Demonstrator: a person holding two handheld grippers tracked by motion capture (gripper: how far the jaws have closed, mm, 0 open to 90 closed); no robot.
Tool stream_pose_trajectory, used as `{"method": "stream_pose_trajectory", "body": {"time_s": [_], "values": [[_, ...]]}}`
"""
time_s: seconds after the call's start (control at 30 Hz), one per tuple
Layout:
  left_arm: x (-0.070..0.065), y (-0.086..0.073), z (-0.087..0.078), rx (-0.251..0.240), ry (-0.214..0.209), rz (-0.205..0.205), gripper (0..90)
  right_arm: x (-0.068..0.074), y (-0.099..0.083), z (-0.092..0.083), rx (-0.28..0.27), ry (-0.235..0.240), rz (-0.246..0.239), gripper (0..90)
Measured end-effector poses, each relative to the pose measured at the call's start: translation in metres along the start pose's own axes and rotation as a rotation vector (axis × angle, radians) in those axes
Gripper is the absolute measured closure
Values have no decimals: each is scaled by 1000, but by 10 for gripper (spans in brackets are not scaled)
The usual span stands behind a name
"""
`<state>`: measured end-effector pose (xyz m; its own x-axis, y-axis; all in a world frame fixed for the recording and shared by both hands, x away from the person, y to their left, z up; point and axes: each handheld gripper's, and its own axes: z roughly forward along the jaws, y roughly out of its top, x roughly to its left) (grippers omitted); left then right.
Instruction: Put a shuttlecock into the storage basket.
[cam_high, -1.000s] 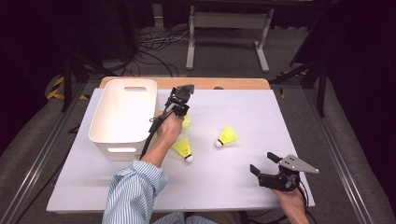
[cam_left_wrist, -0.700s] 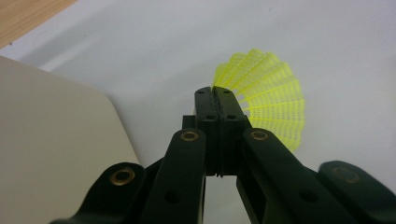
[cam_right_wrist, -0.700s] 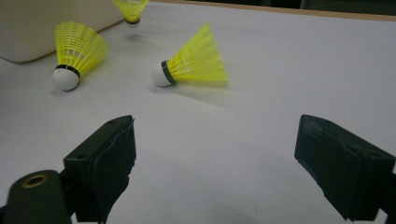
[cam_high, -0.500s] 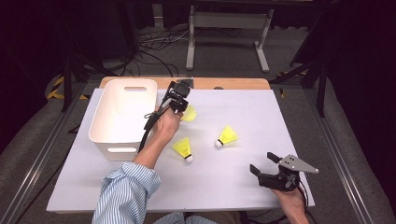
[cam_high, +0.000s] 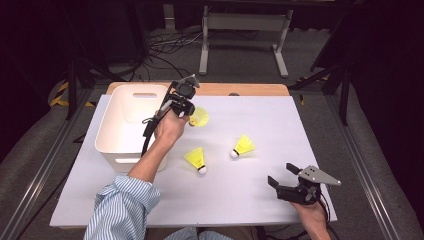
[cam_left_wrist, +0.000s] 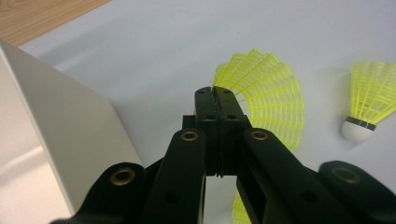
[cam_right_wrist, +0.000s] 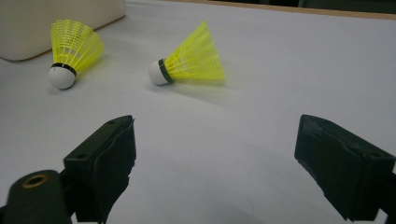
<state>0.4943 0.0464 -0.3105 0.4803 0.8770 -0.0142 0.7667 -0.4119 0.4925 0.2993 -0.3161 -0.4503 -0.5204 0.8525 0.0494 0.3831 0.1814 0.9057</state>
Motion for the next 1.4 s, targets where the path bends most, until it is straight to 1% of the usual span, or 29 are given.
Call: {"method": "stream_pose_trajectory", "body": {"time_s": [0.2,0.27,0.37,0.7,0.9,1.07,1.13,1.17,1.37,1.4], "values": [[5,-1,-7,-14,-41,-9,900,0,0,0,1,-2,1,129],[7,-2,-9,-9,-55,-3,900,0,0,0,2,-1,1,129],[10,-3,-15,-23,-77,-5,900,-1,0,0,3,0,5,129],[24,-11,-36,-58,-107,-35,900,0,0,0,4,-1,2,129],[29,-16,-50,-85,-115,-37,900,-1,0,-1,1,0,6,129],[34,-18,-58,-96,-116,-38,900,0,0,0,3,-3,3,128],[36,-20,-61,-105,-119,-43,900,0,0,-1,3,-3,3,129],[38,-21,-63,-112,-115,-41,900,0,0,-1,2,-3,4,129],[45,-25,-72,-125,-110,-53,900,-1,0,-1,3,-1,7,128],[47,-26,-73,-126,-113,-62,900,-1,0,-1,2,-2,5,128]]}}
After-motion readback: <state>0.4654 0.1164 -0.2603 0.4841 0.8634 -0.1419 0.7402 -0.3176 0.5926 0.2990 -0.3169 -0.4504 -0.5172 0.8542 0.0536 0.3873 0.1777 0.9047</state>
